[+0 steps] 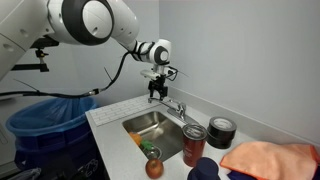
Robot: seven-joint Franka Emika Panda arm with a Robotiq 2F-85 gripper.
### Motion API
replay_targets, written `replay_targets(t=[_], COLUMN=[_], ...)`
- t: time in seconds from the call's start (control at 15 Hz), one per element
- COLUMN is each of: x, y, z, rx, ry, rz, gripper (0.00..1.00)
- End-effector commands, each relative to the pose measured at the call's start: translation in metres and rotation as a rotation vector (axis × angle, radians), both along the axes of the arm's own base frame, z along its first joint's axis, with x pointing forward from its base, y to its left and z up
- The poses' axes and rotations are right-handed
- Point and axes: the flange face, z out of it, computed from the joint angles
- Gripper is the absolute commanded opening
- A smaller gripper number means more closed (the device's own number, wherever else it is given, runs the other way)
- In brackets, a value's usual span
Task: Slide the spout to the right, then open the faucet
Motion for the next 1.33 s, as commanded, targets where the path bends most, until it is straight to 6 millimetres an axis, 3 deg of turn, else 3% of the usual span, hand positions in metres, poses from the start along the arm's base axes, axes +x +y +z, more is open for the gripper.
replay_targets(t=[0.0, 0.33, 0.53, 0.8, 1.27], x=[-0.027, -0.044, -0.049, -0.055, -0.062], y=[-0.039, -0.072, -0.079, -0.080, -0.102], z=[-0.003, -0.006, -0.002, 0.014, 0.055], rx=[-0.038, -0.061, -0.056, -0.045, -0.111], ry=[0.068, 0.096, 0.098, 0.089, 0.016], rz=[-0.053, -0.112, -0.121, -0.107, -0.101], gripper=[1.00, 1.00, 1.00, 1.00, 1.00])
